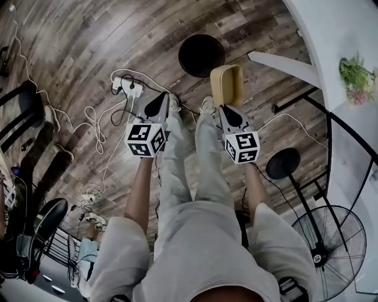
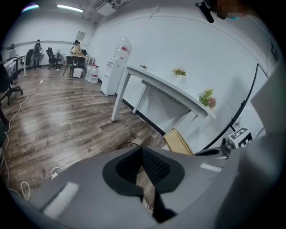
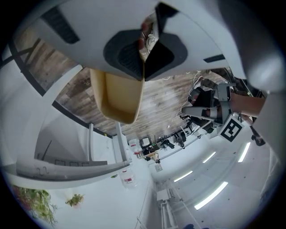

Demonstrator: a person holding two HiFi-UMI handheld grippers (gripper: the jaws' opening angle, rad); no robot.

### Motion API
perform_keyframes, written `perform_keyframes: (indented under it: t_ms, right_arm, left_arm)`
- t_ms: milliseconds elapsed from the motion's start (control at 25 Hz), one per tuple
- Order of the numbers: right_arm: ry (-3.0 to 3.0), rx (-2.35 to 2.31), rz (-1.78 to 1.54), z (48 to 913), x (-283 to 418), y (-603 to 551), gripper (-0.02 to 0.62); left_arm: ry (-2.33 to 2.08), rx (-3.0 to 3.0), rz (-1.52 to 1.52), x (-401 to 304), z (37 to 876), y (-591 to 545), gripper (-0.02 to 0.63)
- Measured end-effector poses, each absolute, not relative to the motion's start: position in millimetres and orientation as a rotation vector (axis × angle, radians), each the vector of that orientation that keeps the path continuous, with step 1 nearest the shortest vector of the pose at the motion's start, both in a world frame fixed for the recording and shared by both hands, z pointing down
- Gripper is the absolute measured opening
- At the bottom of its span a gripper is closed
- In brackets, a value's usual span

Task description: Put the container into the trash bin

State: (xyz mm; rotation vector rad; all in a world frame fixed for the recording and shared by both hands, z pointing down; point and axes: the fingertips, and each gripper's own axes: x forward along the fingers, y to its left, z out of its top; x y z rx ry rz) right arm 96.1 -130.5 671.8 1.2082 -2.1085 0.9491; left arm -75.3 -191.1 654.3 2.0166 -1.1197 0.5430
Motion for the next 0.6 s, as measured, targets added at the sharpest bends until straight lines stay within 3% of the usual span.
perform_keyframes:
  t_ms: [600]
  right_arm:
    - [-2.125,1.137,0.952,735.1,89.4,-104.6,0.028]
  left_arm:
    - [-1.081,2.013,0.592,-67.2,728.2,-165.7,0.011]
